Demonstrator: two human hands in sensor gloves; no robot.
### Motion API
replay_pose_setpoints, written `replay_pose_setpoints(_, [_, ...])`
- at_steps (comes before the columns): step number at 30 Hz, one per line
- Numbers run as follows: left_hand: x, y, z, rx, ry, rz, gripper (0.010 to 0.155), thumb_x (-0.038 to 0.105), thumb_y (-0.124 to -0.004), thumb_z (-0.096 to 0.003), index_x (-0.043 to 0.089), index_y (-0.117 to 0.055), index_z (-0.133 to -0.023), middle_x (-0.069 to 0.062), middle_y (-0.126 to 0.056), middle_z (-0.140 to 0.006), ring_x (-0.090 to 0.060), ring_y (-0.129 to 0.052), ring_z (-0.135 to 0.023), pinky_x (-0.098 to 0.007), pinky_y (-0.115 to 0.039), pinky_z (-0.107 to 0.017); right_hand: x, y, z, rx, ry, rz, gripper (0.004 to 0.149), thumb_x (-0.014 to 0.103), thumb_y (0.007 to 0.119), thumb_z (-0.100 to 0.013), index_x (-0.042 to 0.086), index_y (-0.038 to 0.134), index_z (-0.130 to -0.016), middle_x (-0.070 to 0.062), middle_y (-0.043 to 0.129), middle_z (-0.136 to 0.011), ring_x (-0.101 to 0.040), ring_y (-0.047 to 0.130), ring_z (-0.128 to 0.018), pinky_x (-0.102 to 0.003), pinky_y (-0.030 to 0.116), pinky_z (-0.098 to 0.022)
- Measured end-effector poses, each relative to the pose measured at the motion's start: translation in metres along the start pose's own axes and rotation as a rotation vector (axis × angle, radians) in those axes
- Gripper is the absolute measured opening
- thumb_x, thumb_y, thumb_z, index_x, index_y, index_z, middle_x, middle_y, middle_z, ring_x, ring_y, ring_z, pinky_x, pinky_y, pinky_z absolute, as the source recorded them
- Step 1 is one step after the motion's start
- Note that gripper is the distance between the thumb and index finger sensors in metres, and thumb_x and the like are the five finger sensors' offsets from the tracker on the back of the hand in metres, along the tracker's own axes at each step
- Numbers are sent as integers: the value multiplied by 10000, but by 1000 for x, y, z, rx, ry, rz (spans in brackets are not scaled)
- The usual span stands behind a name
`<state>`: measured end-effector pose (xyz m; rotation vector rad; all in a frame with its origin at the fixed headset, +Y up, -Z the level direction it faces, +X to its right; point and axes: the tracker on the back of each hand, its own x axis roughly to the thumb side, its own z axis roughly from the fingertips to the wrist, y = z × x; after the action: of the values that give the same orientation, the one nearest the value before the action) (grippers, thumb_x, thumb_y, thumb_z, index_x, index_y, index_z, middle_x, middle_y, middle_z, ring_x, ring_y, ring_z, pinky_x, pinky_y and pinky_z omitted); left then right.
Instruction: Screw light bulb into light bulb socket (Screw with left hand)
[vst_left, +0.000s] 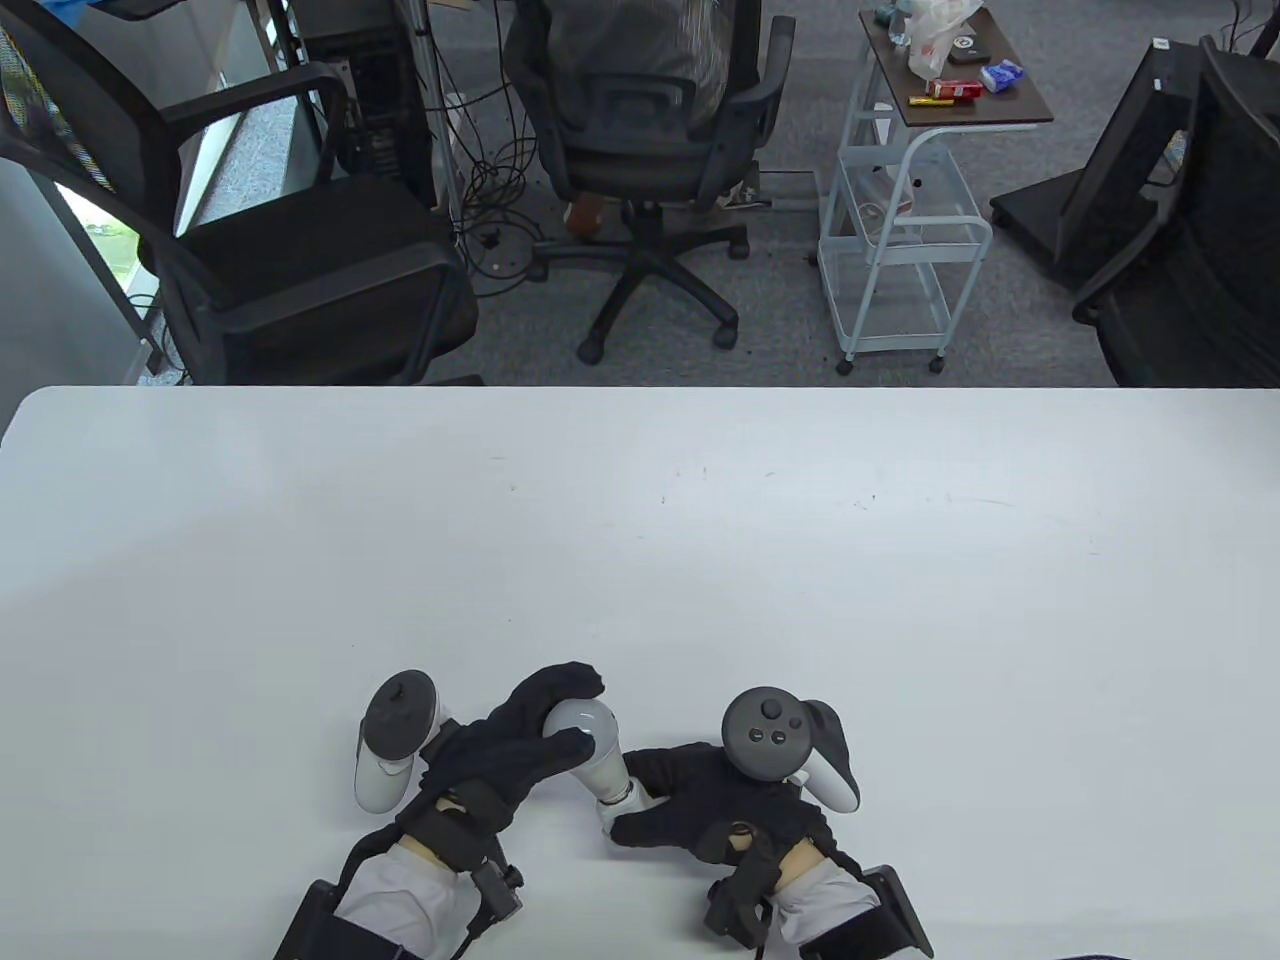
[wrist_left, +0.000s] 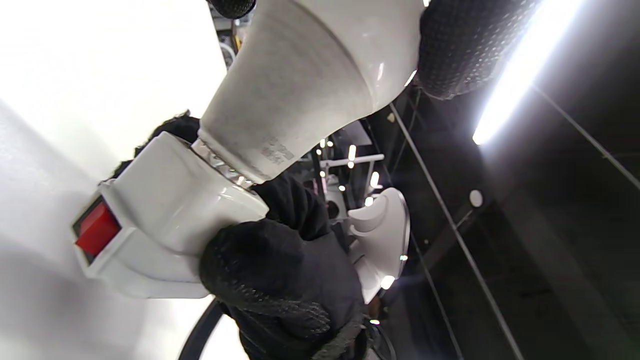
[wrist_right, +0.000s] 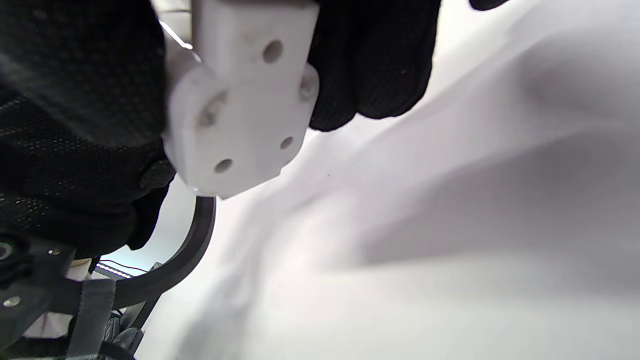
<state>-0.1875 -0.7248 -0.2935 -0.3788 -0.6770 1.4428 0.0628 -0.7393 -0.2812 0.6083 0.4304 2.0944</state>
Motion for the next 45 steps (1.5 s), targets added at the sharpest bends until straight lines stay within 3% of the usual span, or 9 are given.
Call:
replay_pose_setpoints(9, [-5, -2, -3, -102, -50, 219, 705, 321, -692, -631, 90, -345, -1199, -268, -376, -1210, -523, -320, -1114, -864, -314, -664, -3, 0, -1, 25, -13, -43, 621, 444, 964, -426, 68, 781, -885, -209, 903, -798, -442, 870, -707, -760, 423, -679])
replay_pose_setpoints(11, [-6, -2, -3, -96, -32, 186, 720, 396, -693, -648, 117, -344, -1213, -277, -333, -1216, -547, -217, -1107, -870, -272, -657, -3, 0, -1, 23, -13, -44, 623, 445, 962, -428, 66, 779, -887, -210, 901, -799, -442, 870, -706, -760, 422, -679])
replay_pose_setpoints(13, [-6, -3, -2, -65, 34, 115, 711, 536, -728, -653, 257, -385, -1210, -315, -199, -1190, -558, -126, -1074, -861, -231, -654, -2, -1, -1, 4, -6, -27, 624, 444, 964, -425, 68, 779, -887, -209, 900, -802, -441, 867, -712, -761, 418, -680])
replay_pose_setpoints(18, [0, -1, 0, 14, 78, -82, 659, 566, -757, -634, 348, -441, -1169, -252, -341, -1120, -504, -295, -1051, -840, -270, -665, -2, 0, 0, -4, 7, -1, 621, 437, 967, -425, 67, 779, -888, -214, 898, -803, -447, 864, -712, -763, 411, -682])
replay_pose_setpoints(23, [-3, 2, 0, 4, 36, -1, 620, 460, -776, -640, 295, -500, -1169, -240, -417, -1150, -496, -359, -1082, -846, -323, -669, -1, 0, 0, -4, 6, 9, 619, 436, 970, -422, 71, 781, -885, -211, 900, -801, -446, 863, -712, -764, 409, -685])
replay_pose_setpoints(31, [-6, 3, -2, -97, -29, 195, 712, 324, -732, -627, 101, -368, -1197, -244, -397, -1205, -514, -318, -1113, -858, -317, -666, -3, -1, -2, 36, -29, -41, 620, 449, 965, -425, 71, 782, -882, -205, 906, -793, -438, 874, -703, -761, 424, -678])
replay_pose_setpoints(34, [-7, 4, -1, -83, 3, 151, 693, 368, -729, -640, 137, -400, -1204, -254, -388, -1208, -541, -234, -1103, -861, -283, -659, -3, -1, -1, 11, -9, -20, 621, 445, 967, -422, 72, 784, -883, -208, 904, -798, -440, 871, -708, -768, 408, -678])
replay_pose_setpoints(38, [-7, 2, 0, -46, 92, 23, 702, 565, -766, -630, 322, -412, -1186, -303, -248, -1156, -555, -194, -1055, -853, -237, -655, -2, -1, 0, -6, 8, 19, 621, 441, 970, -421, 69, 784, -883, -211, 903, -798, -445, 868, -709, -768, 404, -679])
replay_pose_setpoints(45, [-4, 4, 1, -5, 54, -15, 638, 452, -776, -637, 277, -479, -1174, -259, -454, -1150, -510, -383, -1081, -849, -335, -664, -1, -1, 0, 0, 4, 27, 620, 441, 974, -417, 70, 790, -878, -207, 910, -790, -443, 872, -702, -766, 409, -681])
